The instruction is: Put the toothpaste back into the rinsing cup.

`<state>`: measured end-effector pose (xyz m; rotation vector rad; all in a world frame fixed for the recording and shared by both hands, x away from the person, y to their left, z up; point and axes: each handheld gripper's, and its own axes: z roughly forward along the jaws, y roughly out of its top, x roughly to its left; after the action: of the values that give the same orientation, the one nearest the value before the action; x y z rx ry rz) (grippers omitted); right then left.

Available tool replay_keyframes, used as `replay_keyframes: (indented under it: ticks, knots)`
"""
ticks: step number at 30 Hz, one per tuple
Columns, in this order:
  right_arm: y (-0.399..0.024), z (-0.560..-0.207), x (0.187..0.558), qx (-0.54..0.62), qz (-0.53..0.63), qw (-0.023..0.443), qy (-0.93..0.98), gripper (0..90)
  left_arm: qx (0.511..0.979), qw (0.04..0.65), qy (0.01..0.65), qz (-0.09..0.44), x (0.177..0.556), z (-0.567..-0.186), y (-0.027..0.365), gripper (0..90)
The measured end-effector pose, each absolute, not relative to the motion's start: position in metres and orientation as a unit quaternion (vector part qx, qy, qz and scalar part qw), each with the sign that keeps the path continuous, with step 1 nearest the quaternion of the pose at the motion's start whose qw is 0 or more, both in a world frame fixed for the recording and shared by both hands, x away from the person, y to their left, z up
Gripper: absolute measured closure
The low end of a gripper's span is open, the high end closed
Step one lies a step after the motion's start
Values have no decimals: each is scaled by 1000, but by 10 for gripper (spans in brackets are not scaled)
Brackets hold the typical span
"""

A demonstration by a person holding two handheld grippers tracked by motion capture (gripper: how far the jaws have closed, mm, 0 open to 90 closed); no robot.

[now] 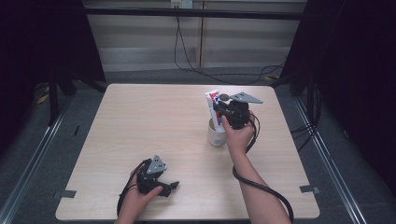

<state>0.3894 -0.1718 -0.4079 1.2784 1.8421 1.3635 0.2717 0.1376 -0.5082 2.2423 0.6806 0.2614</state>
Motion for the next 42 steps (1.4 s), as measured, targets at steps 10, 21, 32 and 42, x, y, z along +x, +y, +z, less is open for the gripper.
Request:
replay_keyframes:
  ticks: [10, 21, 32, 42]
  knots:
    - [-170, -412, 383, 463, 499, 257, 686, 735, 879, 381, 268, 101, 272, -508, 138, 149]
    - [-172, -413, 375, 458, 497, 259, 691, 732, 879, 380, 267, 102, 272, -508, 138, 149]
    - [-178, -418, 365, 460, 492, 258, 693, 731, 880, 381, 266, 102, 272, -508, 138, 149]
    - [-184, -422, 357, 458, 503, 259, 685, 875, 879, 381, 266, 104, 272, -508, 138, 149]
